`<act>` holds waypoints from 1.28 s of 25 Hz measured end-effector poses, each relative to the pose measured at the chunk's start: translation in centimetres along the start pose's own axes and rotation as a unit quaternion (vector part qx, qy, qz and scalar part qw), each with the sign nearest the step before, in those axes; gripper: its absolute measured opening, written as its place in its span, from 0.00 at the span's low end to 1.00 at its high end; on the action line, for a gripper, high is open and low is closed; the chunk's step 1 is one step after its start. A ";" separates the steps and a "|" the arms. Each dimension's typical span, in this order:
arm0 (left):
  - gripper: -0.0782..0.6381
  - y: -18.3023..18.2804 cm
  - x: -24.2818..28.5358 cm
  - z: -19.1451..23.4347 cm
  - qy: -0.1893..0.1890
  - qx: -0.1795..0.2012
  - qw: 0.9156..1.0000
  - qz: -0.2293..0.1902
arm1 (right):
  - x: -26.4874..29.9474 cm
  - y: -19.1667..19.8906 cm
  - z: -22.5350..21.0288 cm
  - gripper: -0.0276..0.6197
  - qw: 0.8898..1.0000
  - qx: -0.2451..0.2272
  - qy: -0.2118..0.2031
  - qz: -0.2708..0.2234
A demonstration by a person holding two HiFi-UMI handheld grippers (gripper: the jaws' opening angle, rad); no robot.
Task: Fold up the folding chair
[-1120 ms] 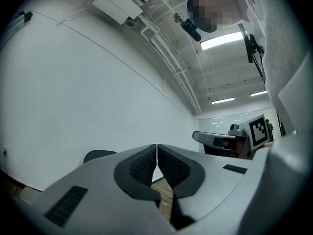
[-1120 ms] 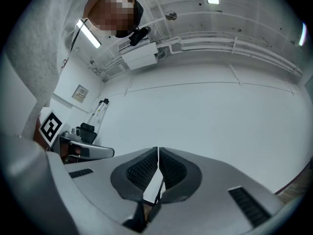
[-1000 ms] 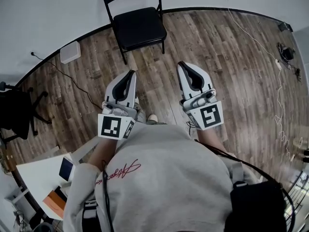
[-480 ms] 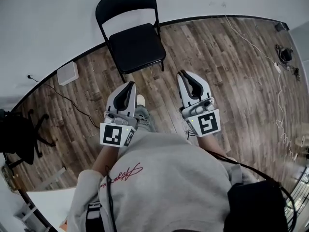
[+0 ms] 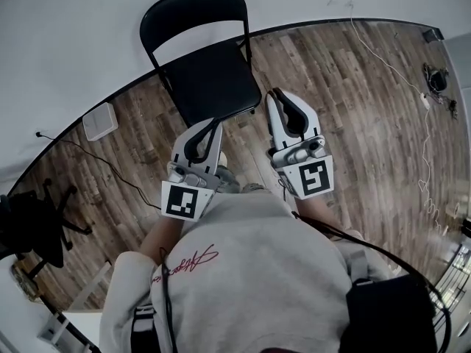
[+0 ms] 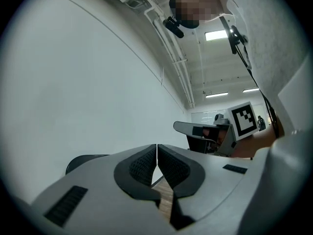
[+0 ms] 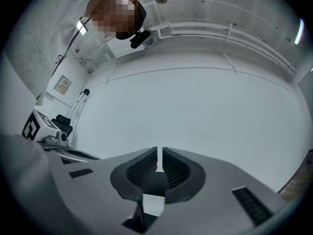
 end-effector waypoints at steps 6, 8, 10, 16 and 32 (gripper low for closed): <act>0.14 0.7 2.1 3.0 -0.031 -0.025 0.999 0.018 | 2.8 2.4 -1.0 0.25 0.999 0.006 -0.010 0.041; 0.14 1.5 3.1 4.0 -0.052 -0.057 0.997 0.021 | 3.6 3.6 -1.7 0.28 0.998 0.007 -0.014 0.058; 0.28 3.3 3.9 4.5 -0.063 -0.109 0.992 0.030 | 4.4 5.0 -2.3 0.32 0.997 0.000 -0.017 0.076; 0.46 13.6 6.3 5.1 -0.131 -0.310 0.935 0.110 | 7.6 10.5 -5.8 0.36 0.992 -0.016 -0.019 0.121; 0.46 46.9 5.4 2.4 -0.376 -0.676 0.614 0.154 | 12.9 29.8 -12.0 0.38 0.976 -0.033 -0.020 0.216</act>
Point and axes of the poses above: the fingertips, and each gripper's own axes: x forward along the fingers, z to its left, y out of its underside, the point moved 1 cm from there along -x, backward along the fingers, and after that the axes turned 1 degree about y, right-handed, at the moved point
